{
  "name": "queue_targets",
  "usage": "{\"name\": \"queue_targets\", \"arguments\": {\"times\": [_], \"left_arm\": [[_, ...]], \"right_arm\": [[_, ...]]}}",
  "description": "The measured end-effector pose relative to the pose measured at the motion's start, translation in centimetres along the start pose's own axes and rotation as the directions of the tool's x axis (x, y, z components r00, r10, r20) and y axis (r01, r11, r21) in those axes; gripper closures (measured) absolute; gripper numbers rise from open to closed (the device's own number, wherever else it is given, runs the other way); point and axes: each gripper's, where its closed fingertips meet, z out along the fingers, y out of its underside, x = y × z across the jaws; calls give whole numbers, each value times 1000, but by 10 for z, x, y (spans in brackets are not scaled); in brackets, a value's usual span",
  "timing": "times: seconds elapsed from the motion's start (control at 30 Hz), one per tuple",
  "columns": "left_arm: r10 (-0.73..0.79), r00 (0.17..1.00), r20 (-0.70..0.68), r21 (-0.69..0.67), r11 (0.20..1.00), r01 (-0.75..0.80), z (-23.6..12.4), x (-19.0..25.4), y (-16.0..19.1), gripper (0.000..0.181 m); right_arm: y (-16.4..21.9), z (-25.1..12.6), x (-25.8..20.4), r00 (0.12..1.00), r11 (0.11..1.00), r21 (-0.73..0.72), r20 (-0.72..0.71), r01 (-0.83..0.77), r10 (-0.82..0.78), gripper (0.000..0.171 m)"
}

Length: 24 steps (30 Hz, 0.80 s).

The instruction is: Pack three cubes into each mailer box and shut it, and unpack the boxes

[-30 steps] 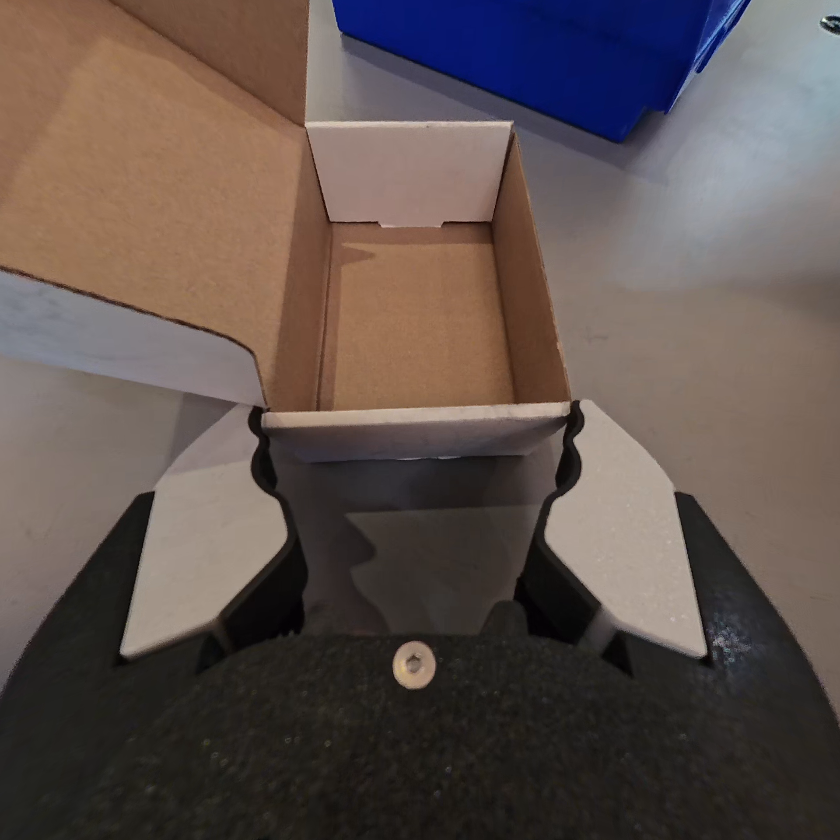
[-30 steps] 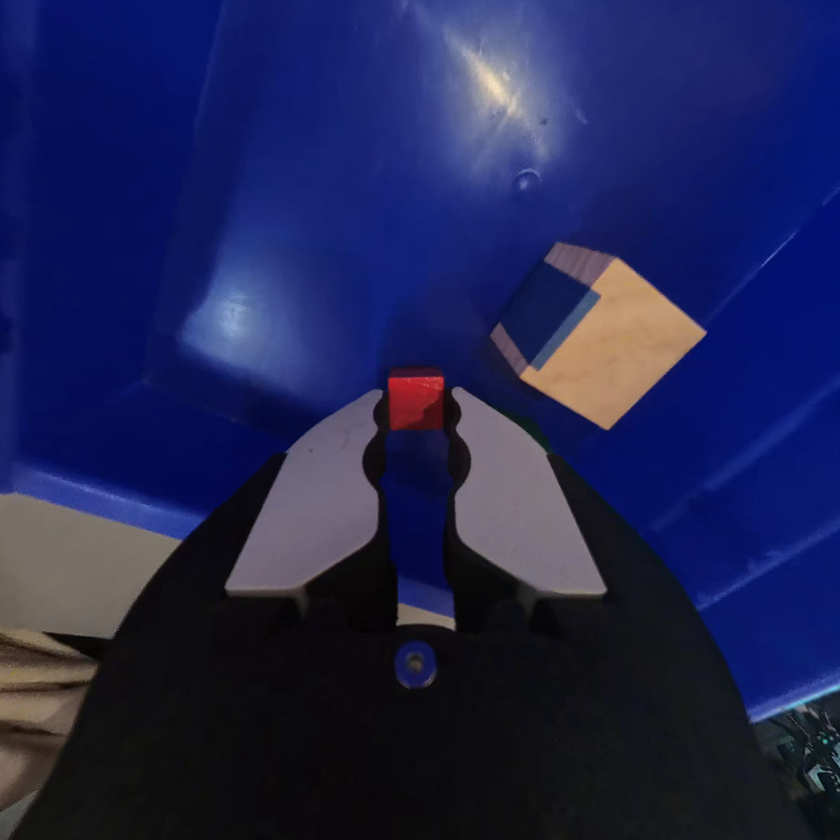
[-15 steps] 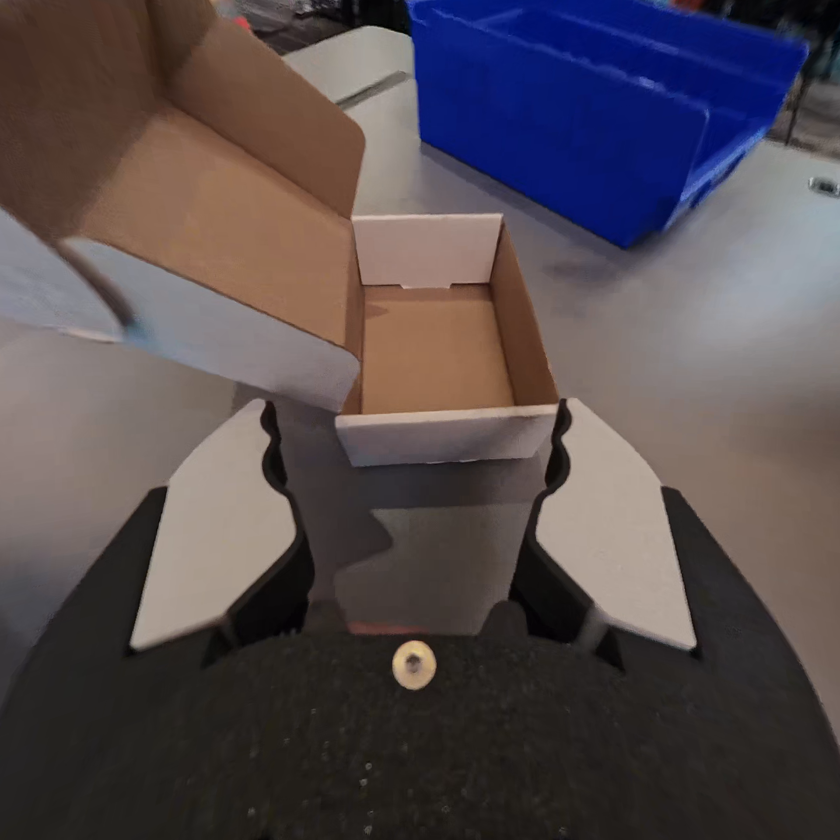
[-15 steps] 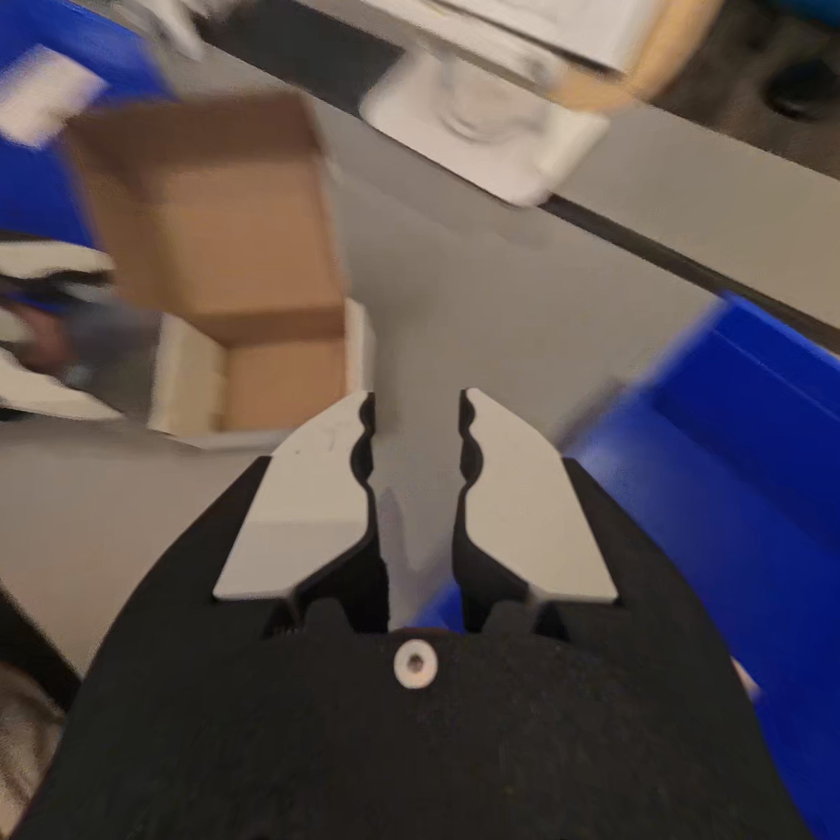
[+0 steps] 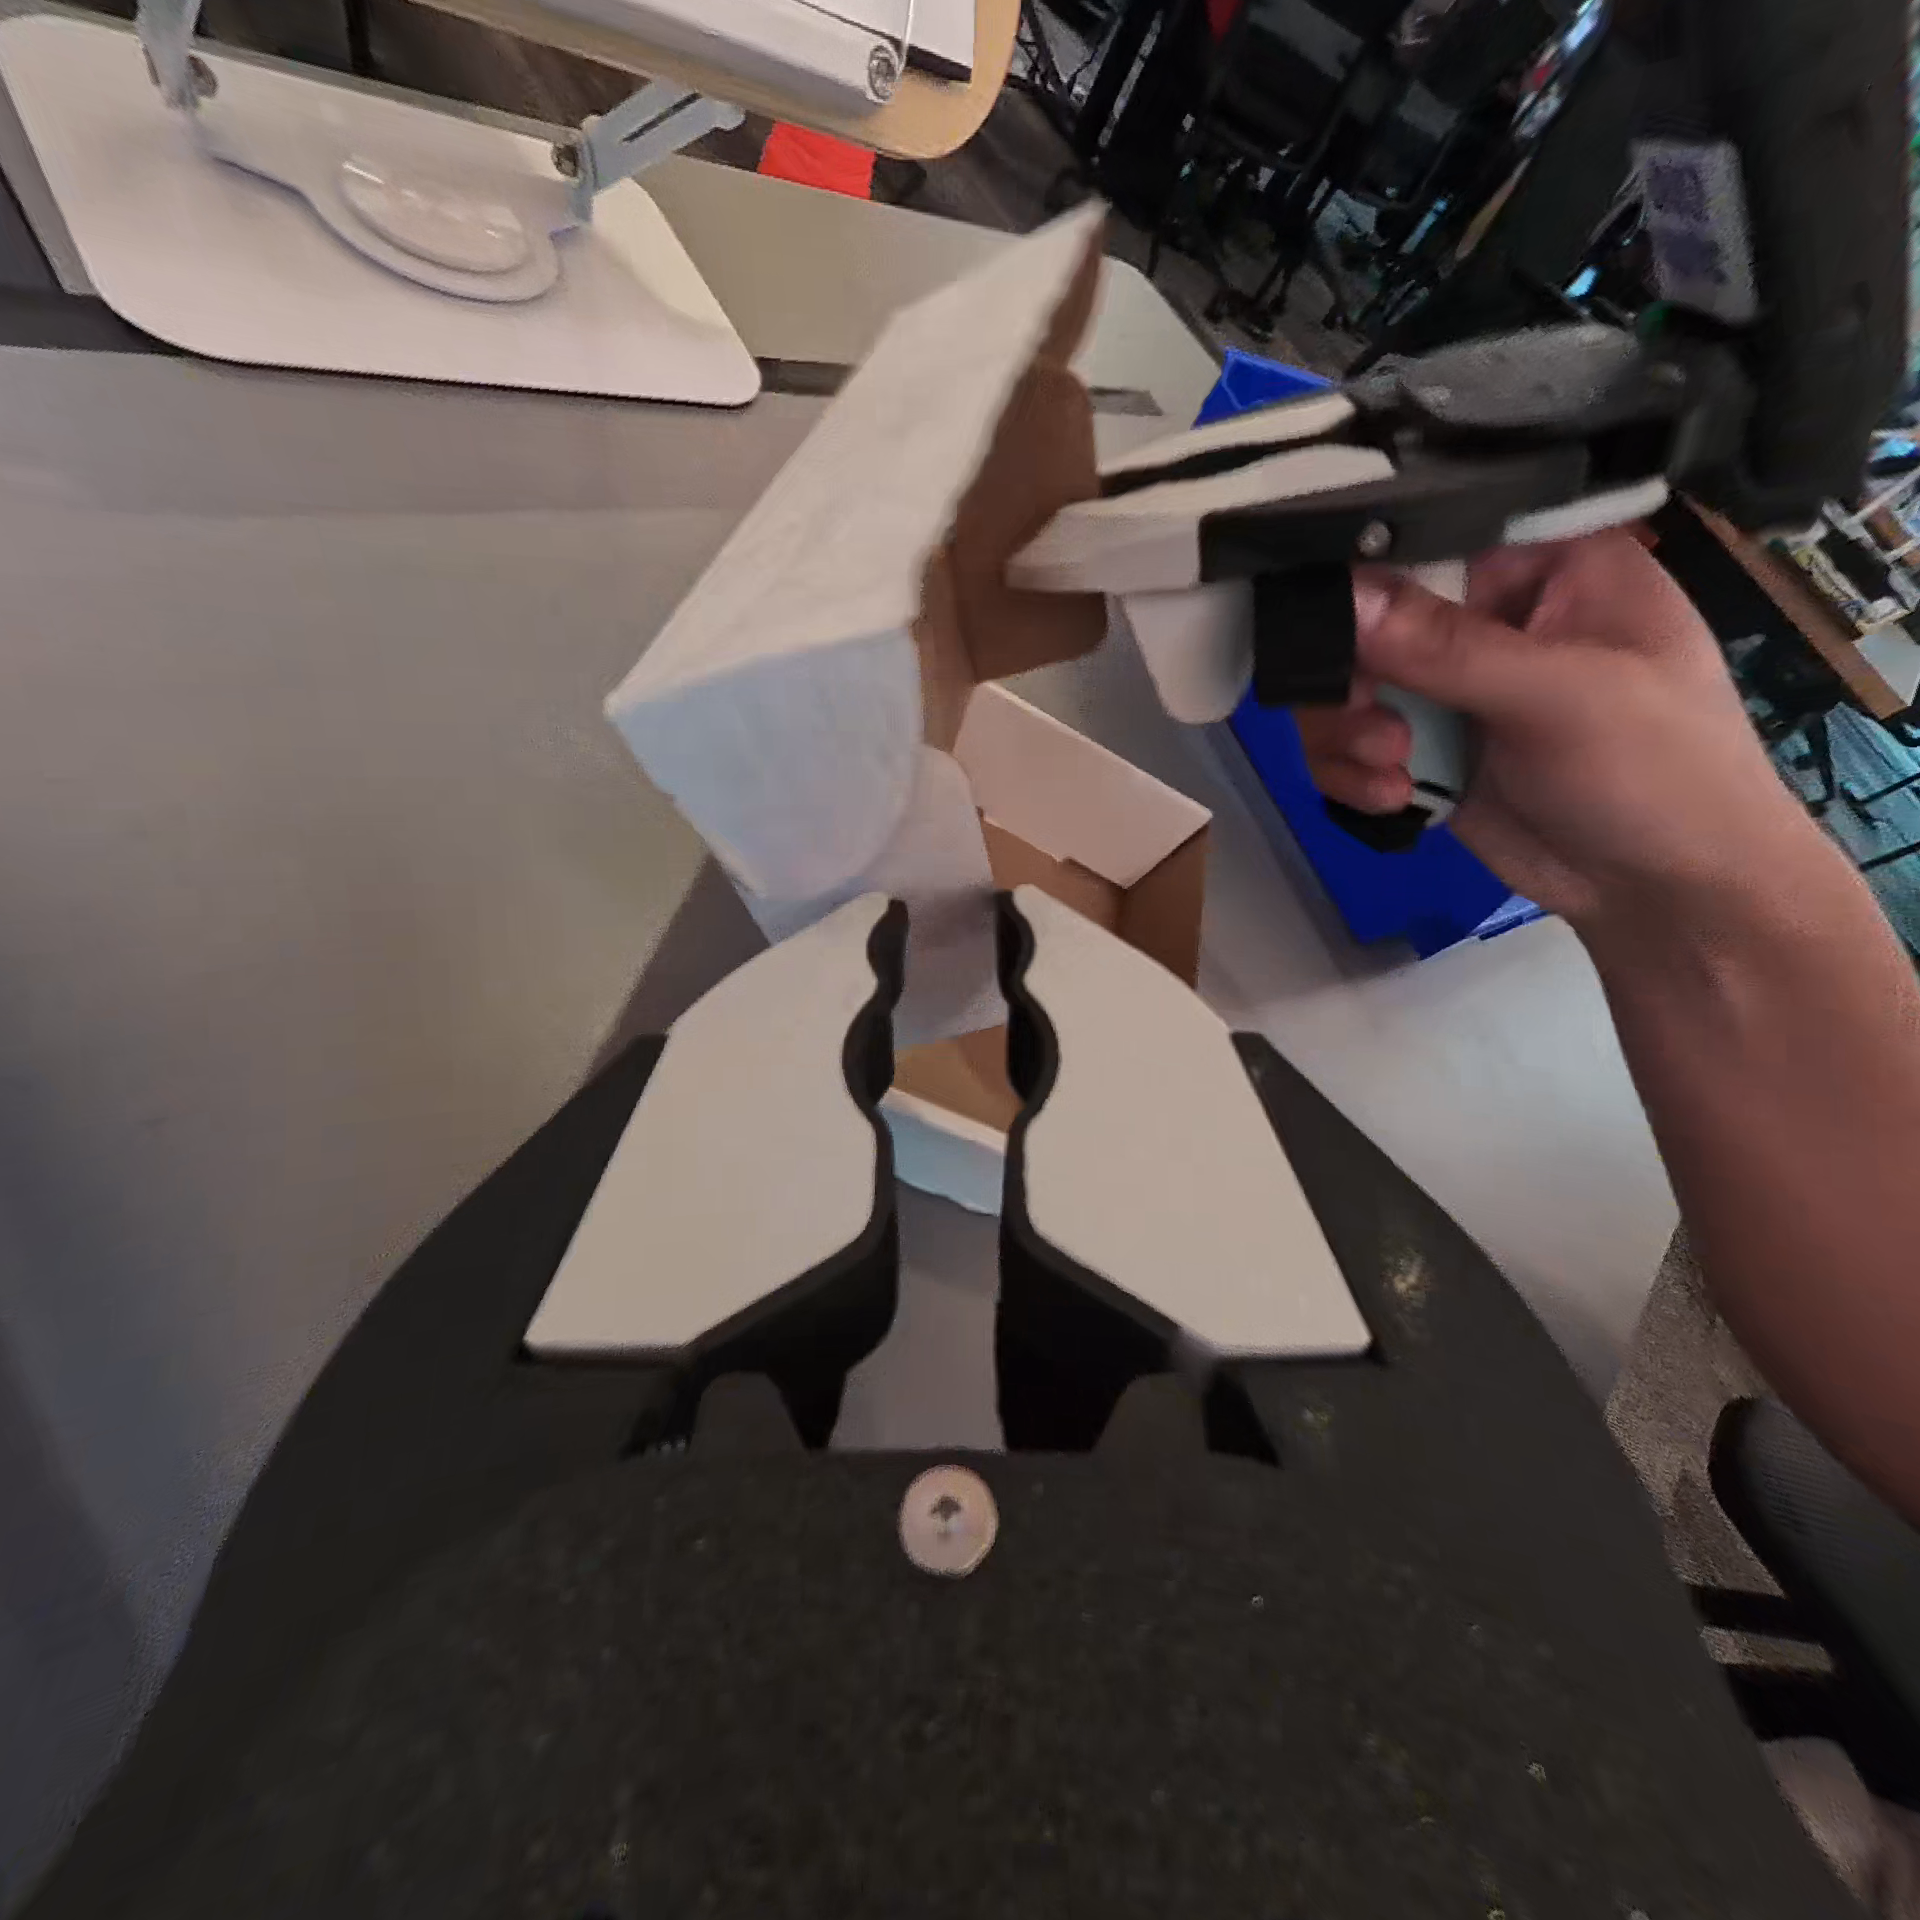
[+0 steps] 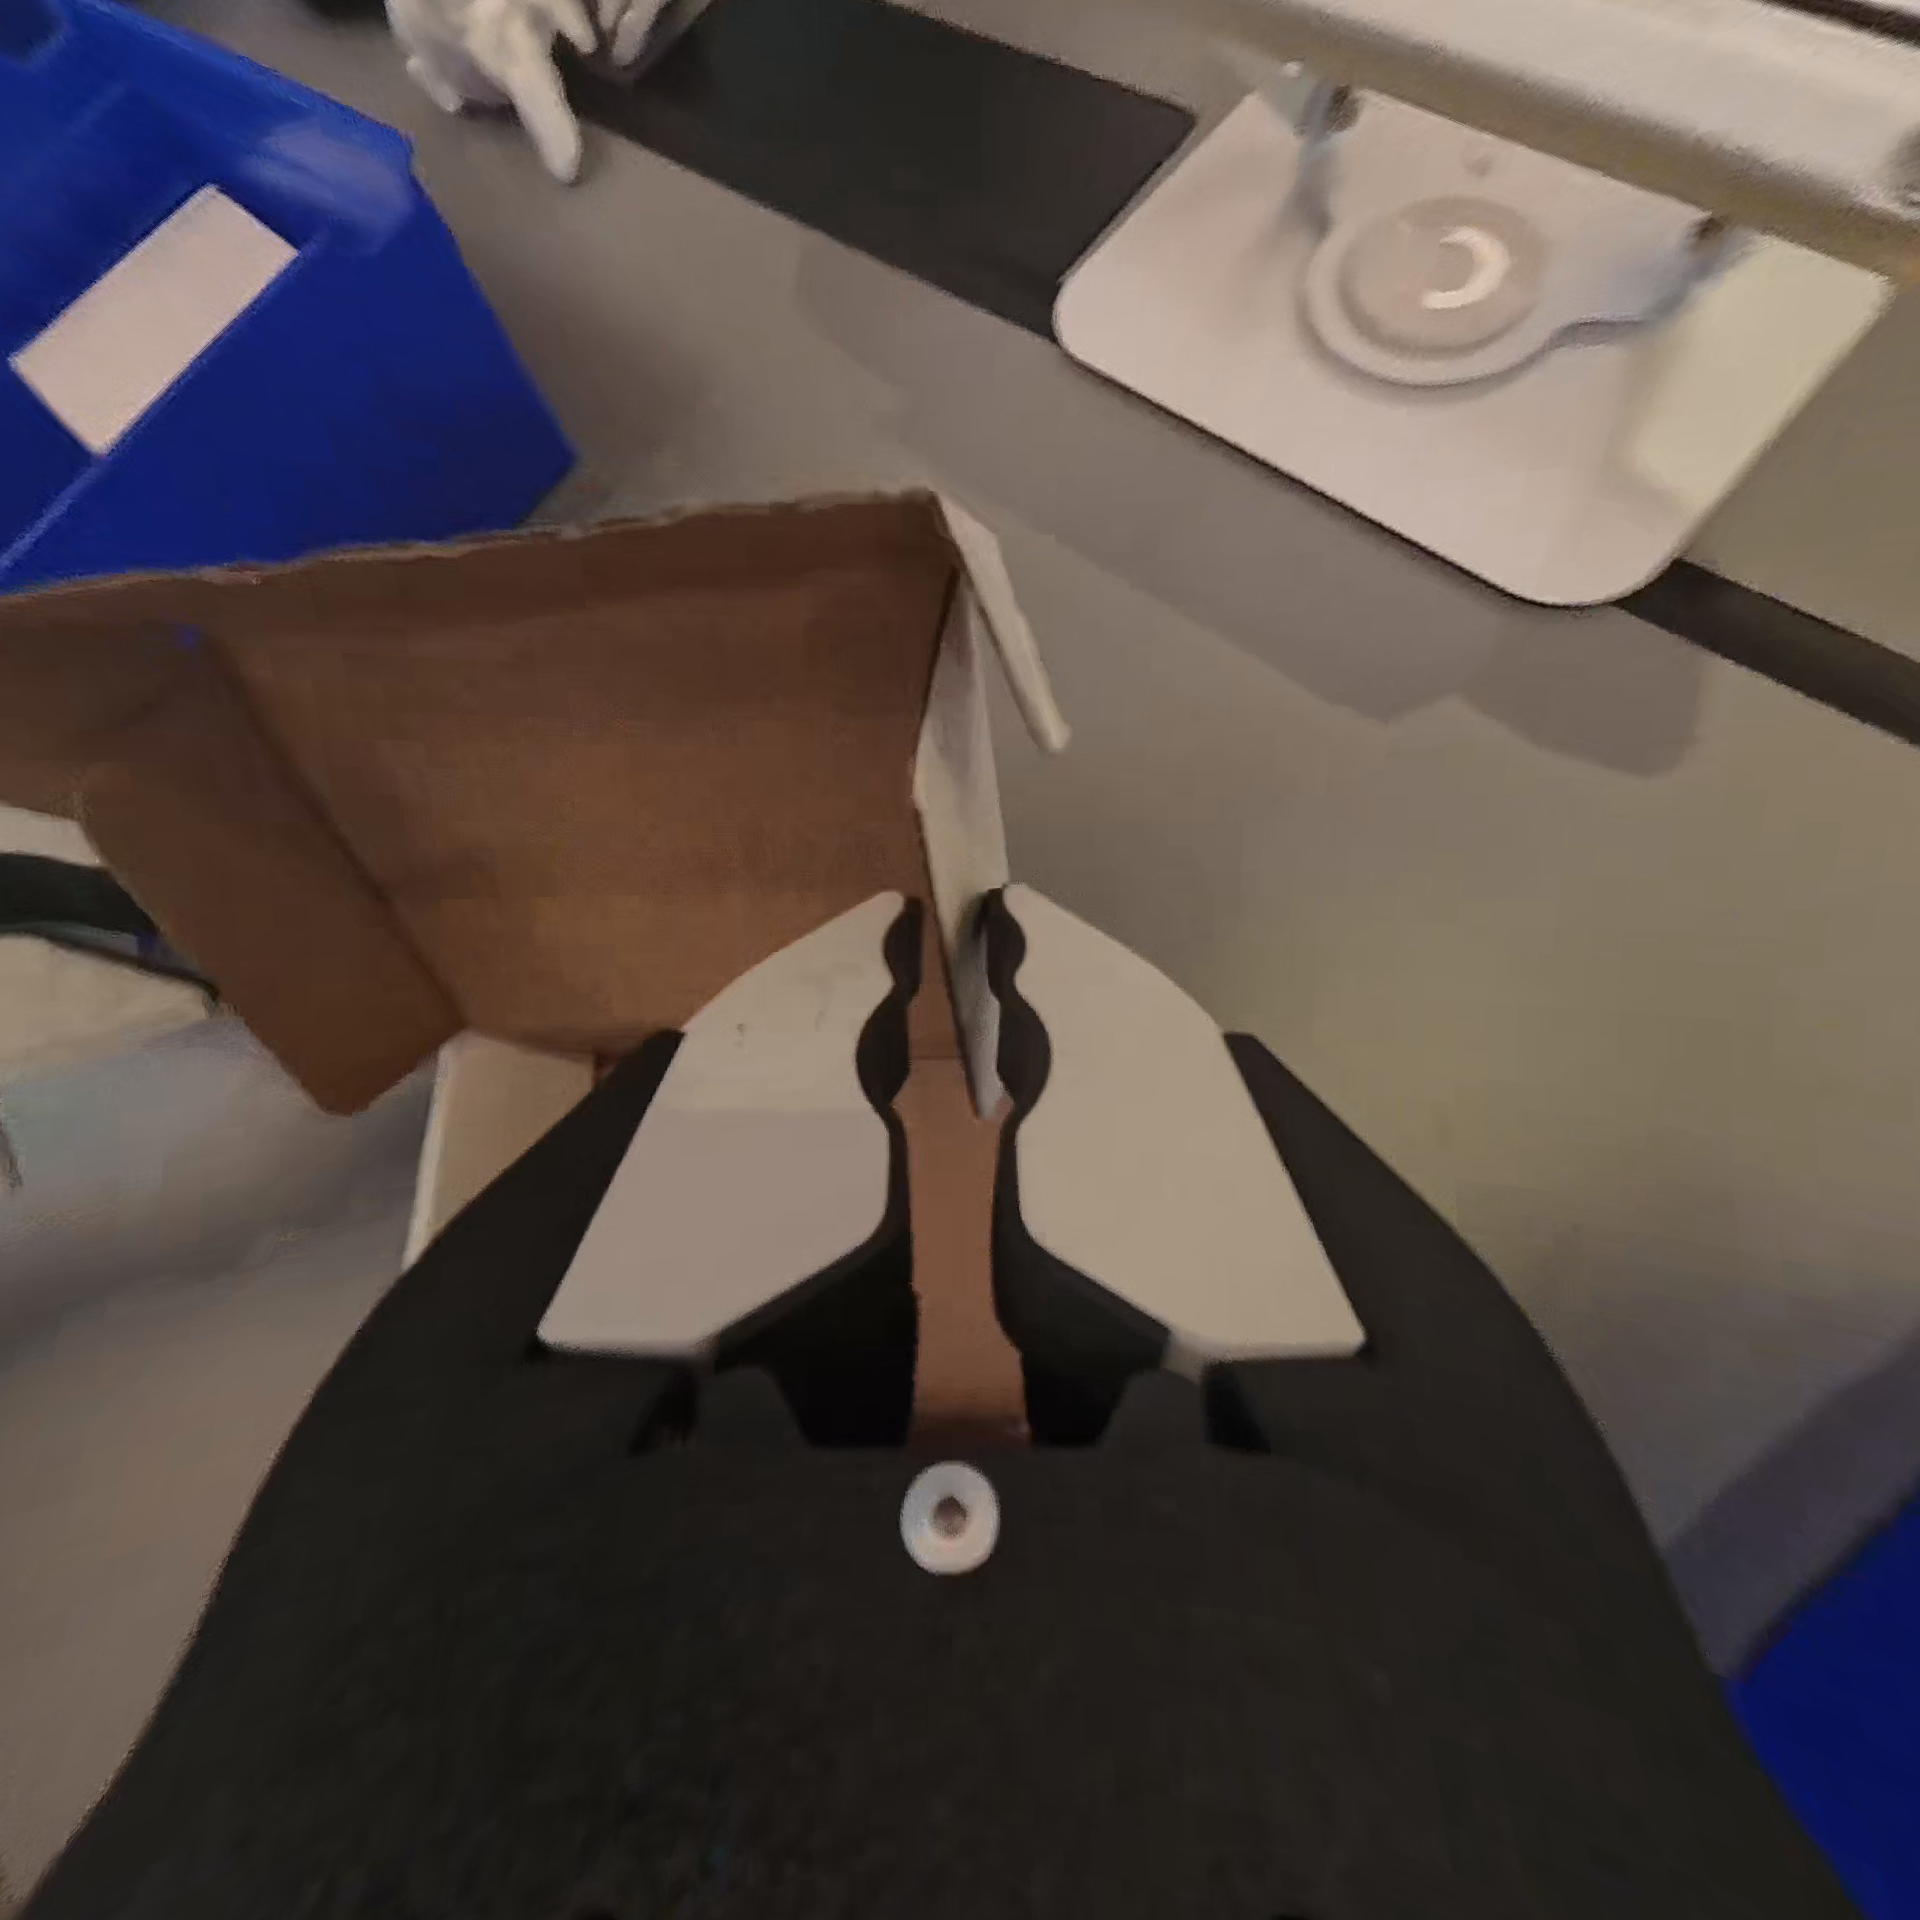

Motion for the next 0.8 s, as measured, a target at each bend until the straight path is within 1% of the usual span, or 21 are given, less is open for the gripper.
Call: {"name": "queue_targets", "arguments": {"times": [0.03, 0.07, 0.17, 0.27, 0.37, 0.4, 0.47, 0.5, 0.53, 0.6, 0.63, 0.73, 0.8], "left_arm": [[13, 1000, -4, 4, 1000, -13, 0, 1, 1, 159], [41, 999, 1, 11, 999, -41, -2, 3, 4, 164], [171, 983, 61, 34, 984, -174, -11, 6, 13, 181], [300, 948, 110, -11, 954, -301, -16, 9, 37, 181], [417, 887, 197, -8, 906, -424, -24, 10, 47, 181], [445, 869, 217, -21, 892, -452, -24, 11, 48, 173], [475, 843, 253, -52, 876, -479, -23, 16, 50, 136], [484, 832, 271, -52, 870, -489, -22, 19, 48, 129], [486, 827, 282, -42, 868, -496, -21, 22, 46, 129], [468, 826, 313, -36, 875, -482, -19, 20, 39, 130], [454, 830, 325, -43, 883, -467, -18, 17, 37, 132], [411, 840, 354, -35, 903, -427, -18, 7, 31, 152], [402, 852, 335, -34, 909, -416, -18, 2, 31, 174]], "right_arm": [[7, -8, 0, 999, 1000, 14, -44, 5, -4, 163], [15, -17, -4, 998, 1000, 23, -68, 7, -5, 164], [45, -41, -18, 989, 997, 75, -144, 35, -24, 163], [77, -56, -33, 986, 997, 75, -165, 35, -22, 162], [88, -65, -32, 974, 993, 94, -225, 64, -42, 166], [90, -67, -33, 976, 995, 83, -217, 52, -33, 166], [89, -71, -36, 983, 997, 78, -179, -21, 35, 166], [89, -71, -39, 985, 996, 77, -162, -47, 59, 167], [89, -71, -41, 985, 995, 73, -158, -61, 72, 167], [89, -72, -40, 978, 997, 62, -204, -37, 49, 167], [89, -72, -39, 973, 998, 53, -227, -23, 35, 168], [88, -72, -42, 969, 999, 45, -244, -10, 21, 167], [90, -70, -41, 966, 1000, 30, -258, 5, 3, 166]]}}
